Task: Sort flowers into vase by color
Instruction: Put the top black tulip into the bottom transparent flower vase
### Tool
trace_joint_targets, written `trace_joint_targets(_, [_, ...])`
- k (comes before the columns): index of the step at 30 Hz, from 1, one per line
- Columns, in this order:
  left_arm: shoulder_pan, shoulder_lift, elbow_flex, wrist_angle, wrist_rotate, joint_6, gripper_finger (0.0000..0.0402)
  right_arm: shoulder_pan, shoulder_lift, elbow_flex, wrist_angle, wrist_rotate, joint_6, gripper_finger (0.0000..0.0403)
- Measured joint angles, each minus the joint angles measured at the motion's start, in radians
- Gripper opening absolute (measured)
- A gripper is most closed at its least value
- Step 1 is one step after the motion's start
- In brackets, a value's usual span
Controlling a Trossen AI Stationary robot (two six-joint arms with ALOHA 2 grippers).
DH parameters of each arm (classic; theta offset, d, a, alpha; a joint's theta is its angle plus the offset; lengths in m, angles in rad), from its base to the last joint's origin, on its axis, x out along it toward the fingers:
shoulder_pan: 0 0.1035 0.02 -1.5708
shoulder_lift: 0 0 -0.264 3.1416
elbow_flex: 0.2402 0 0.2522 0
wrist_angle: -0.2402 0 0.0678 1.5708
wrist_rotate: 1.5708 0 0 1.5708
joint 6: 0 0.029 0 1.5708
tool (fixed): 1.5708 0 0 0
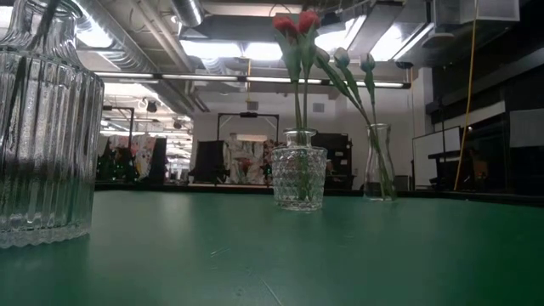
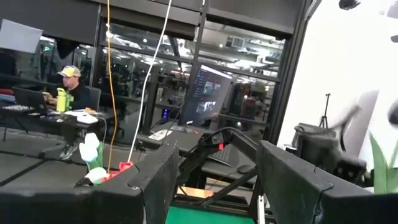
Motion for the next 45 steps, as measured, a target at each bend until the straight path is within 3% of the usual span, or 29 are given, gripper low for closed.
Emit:
trace_joint_targets(8, [0.0, -0.003, 0.0, -0.005, -0.001, 0.021, 0.0214, 0.072, 0.0, 0.0, 0.048, -0.053, -0.056, 0.0])
trace_joint_targets(15, [0.0, -0.003, 0.0, -0.032, -0.023, 0.025, 0.0214, 0.145, -0.002, -0.019, -0.047, 0.188, 0.043, 0.0])
trace_joint_targets(20, [0.0, -0.003, 0.0, -0.035, -0.027, 0.025, 0.0214, 0.117, -0.002, -0.147, -0.042, 0.239, 0.252, 0.0])
trace_joint_targets(23, [0.0, -0.003, 0.0, -0.035, -0.027, 0.025, 0.0214, 0.096, -0.001, -0.227, 0.062, 0.254, 0.291, 0.0])
trace_joint_targets(27, [0.0, -0.003, 0.0, -0.036, -0.028, 0.025, 0.0214, 0.064, -0.001, -0.263, 0.199, 0.2, 0.183, 0.0])
trace_joint_targets(38, [0.0, -0.003, 0.0, -0.053, -0.038, 0.025, 0.0214, -0.059, -0.001, -0.266, 0.195, -0.046, 0.134, 0.0])
trace_joint_targets(45, [0.0, -0.003, 0.0, -0.052, -0.038, 0.025, 0.0214, -0.065, -0.001, -0.266, 0.17, -0.057, 0.131, 0.0])
